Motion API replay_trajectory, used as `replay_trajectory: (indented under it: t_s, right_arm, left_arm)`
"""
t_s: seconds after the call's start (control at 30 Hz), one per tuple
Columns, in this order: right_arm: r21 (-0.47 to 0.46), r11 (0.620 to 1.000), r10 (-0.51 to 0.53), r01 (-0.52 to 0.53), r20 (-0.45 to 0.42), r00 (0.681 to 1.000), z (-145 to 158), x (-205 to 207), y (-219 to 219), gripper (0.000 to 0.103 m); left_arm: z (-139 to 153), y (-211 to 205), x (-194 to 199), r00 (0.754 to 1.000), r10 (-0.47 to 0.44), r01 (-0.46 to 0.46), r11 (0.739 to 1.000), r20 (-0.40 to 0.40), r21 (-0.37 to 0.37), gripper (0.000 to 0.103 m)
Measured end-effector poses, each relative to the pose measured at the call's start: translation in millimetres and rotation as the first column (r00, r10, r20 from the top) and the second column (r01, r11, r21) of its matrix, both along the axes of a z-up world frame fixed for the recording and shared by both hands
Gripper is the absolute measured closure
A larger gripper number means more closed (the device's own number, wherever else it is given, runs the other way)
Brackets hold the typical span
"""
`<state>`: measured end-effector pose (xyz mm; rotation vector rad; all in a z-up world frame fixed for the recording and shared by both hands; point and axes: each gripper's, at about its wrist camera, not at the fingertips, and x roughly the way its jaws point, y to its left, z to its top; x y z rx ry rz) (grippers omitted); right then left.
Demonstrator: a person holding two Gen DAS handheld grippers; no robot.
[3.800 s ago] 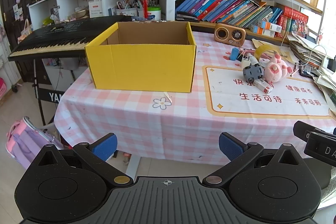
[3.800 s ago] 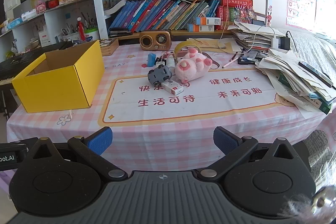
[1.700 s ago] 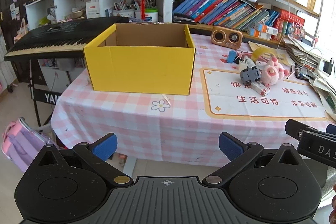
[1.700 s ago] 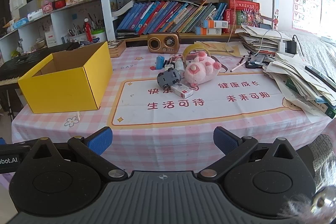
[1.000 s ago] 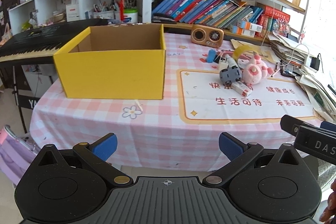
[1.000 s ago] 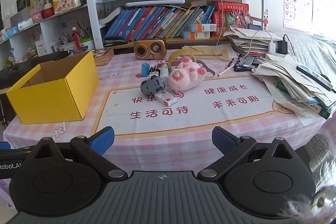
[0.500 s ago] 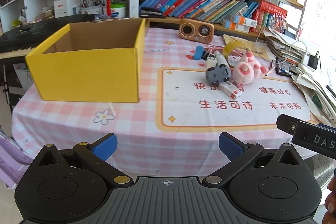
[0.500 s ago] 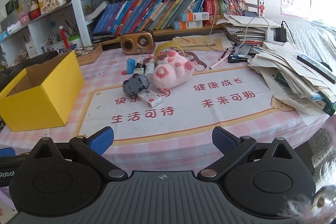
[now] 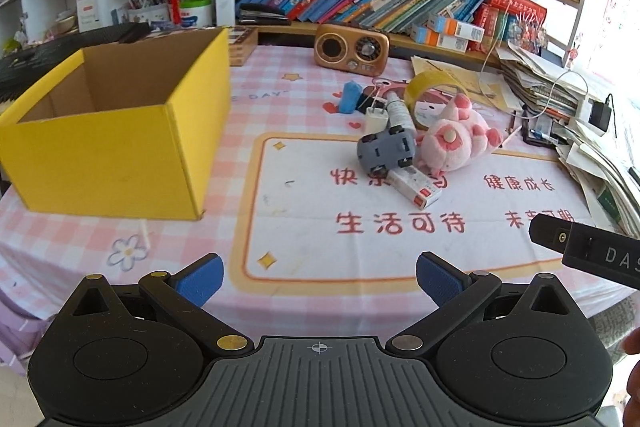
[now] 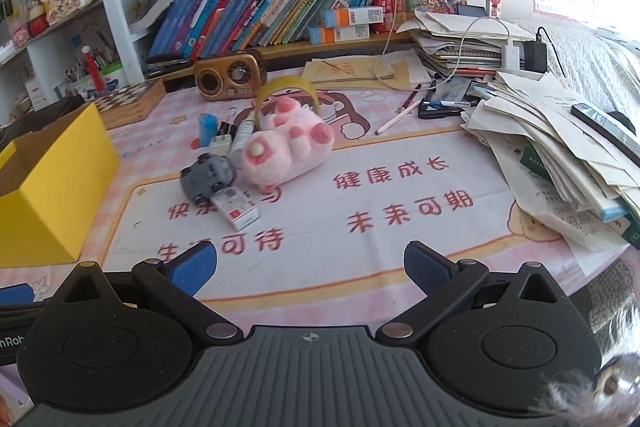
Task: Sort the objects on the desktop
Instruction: 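Grasp the white card box with the right gripper while the left gripper approaches the toy truck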
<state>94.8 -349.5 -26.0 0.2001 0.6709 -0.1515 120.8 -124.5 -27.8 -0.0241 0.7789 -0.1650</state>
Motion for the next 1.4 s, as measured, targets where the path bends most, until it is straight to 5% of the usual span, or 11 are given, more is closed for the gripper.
replay_trajectory:
  t_s: [0.23,0.5,1.0,1.4]
  right_arm:
    - [0.017,0.998,0.053,-0.053,0.005,0.999,-1.7,24.5,-19.8,0.009]
    - [0.053,0.980,0.193,-0.190,-0.056,0.980,-12.3,64.8,-24.5,0.037]
    - [0.051,0.890,0.456,-0.453,-0.130,0.881,-44.9,133.2,6.7,0.049]
    - [-0.030,0.814,0.570,-0.580,-0.146,0.809,-60.4,152.8,27.7,0.070]
  left_arm:
    - [-0.6,-20.2,16.5,1.000,0.005,-0.005,1.000,-0.008,-0.005,0.000]
    - [4.5,-28.4,31.6,0.996,0.090,-0.090,0.996,0.002,0.030,0.000]
    - [6.9,-13.2,40.9,0.964,0.266,-0.266,0.963,-0.003,0.052,0.000]
    - [10.9,-23.1,50.2,0.970,0.243,-0.243,0.969,0.013,0.044,0.001]
